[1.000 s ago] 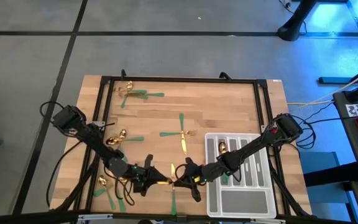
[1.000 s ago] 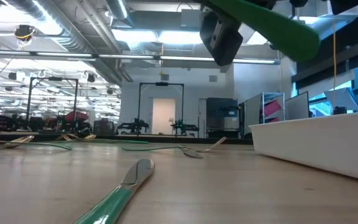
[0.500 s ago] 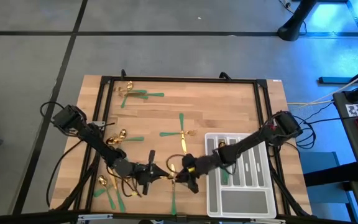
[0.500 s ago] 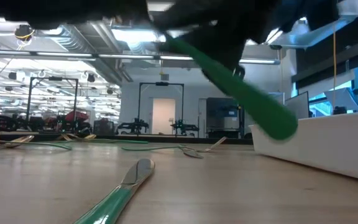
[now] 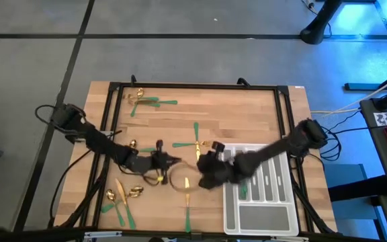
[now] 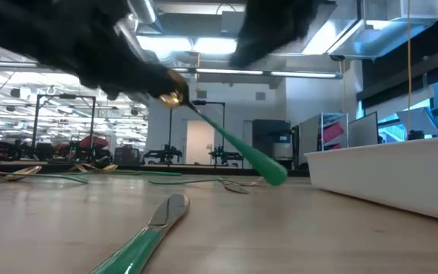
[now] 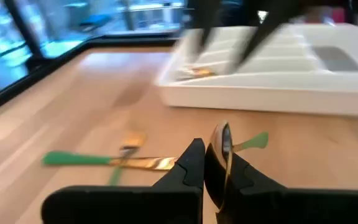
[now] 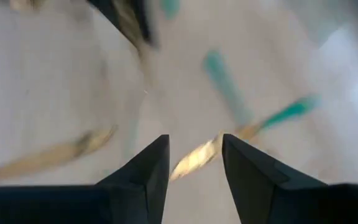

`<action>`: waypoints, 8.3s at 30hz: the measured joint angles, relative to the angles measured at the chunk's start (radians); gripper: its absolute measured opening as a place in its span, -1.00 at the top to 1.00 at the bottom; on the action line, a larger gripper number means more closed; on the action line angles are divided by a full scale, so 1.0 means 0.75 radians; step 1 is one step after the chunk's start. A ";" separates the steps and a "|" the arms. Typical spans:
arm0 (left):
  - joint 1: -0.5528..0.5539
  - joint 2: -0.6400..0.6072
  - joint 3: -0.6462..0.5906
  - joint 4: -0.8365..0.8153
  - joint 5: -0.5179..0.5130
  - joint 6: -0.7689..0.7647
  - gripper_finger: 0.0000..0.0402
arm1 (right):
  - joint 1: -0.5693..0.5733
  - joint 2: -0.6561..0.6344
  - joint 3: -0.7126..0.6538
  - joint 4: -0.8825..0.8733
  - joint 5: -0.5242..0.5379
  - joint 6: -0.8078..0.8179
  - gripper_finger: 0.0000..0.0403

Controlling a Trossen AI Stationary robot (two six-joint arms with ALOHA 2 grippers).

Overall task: Sort silverware
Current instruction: Put the bottom right green spoon into the silverware rack, then put the bottom left green spoon into the silverware rack

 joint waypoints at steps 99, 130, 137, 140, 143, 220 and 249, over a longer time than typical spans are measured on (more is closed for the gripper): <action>-0.010 -0.367 -0.083 -0.704 -0.025 -0.301 0.22 | 0.310 -0.501 -0.923 -0.029 -0.219 2.338 1.00; -0.046 -0.366 -0.084 -0.739 -0.025 -0.321 0.22 | 0.260 -0.456 -0.393 -0.632 0.015 1.646 0.08; -0.046 -0.366 -0.084 -0.738 -0.024 -0.333 0.22 | 0.248 -0.290 -0.370 0.201 0.455 0.715 0.08; -0.055 -0.366 -0.084 -0.851 0.025 -0.501 0.22 | 0.231 -0.157 -0.370 0.597 0.479 0.399 0.08; -0.063 -0.372 -0.082 -1.074 0.180 -0.686 0.22 | 0.200 -0.015 -0.370 0.955 0.429 0.126 0.08; -0.522 0.037 0.323 -1.707 0.295 -1.059 0.47 | 0.084 0.174 -0.371 1.262 0.099 -0.178 0.08; -0.412 -0.086 0.208 -1.569 0.196 -1.010 0.07 | 0.074 0.174 -0.370 1.261 0.090 -0.171 0.08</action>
